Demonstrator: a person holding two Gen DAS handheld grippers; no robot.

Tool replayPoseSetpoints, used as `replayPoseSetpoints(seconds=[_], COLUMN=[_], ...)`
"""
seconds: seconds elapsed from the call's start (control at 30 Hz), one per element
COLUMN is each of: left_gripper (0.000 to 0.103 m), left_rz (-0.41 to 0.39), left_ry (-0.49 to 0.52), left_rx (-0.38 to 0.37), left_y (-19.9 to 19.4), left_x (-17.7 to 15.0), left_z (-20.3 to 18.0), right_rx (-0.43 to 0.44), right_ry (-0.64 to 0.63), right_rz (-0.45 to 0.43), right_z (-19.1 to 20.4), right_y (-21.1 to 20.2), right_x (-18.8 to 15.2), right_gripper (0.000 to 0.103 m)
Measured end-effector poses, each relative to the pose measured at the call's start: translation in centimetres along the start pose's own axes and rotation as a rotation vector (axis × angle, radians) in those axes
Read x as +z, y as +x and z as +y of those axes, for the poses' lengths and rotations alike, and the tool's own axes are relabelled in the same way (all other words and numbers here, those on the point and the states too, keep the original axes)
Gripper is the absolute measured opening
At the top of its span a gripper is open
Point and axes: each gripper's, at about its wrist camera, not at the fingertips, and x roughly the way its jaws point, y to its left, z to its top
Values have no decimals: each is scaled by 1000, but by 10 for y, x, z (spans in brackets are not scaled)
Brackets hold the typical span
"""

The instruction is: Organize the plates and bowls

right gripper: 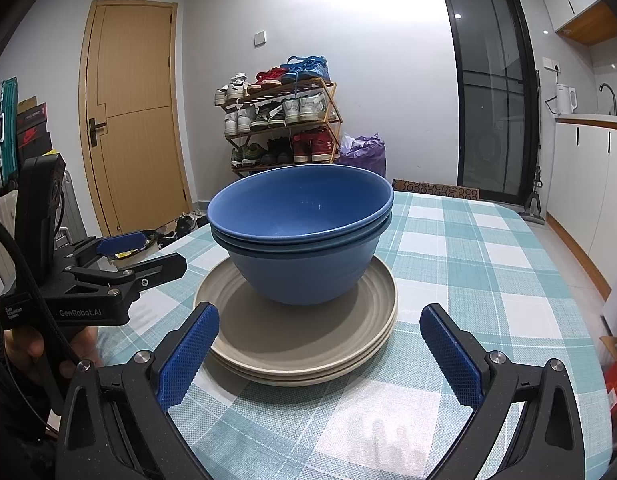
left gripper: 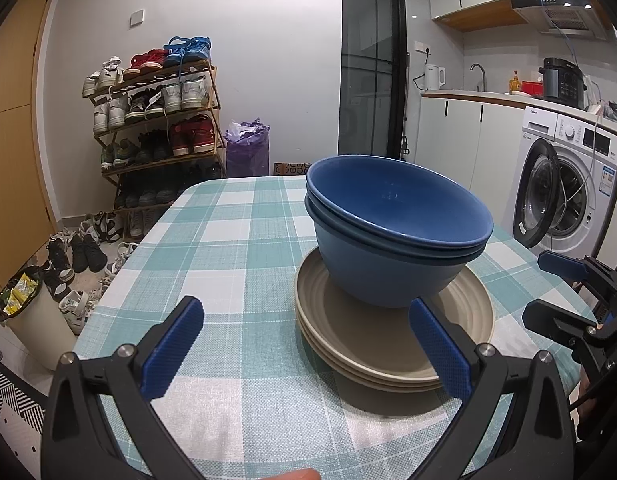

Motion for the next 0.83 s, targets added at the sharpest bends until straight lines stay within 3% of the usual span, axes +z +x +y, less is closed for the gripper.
replayPoseSetpoints(seconds=[0.83], left_gripper=[103], left_rz=[-1], left_ry=[1], left_rx=[-6], left_y=[-1], left_x=[-1], left_z=[-1], right_rx=[0], right_ry=[0], right_rz=[-1], right_z=[1], right_y=[0], right_x=[-1], right_gripper=[102])
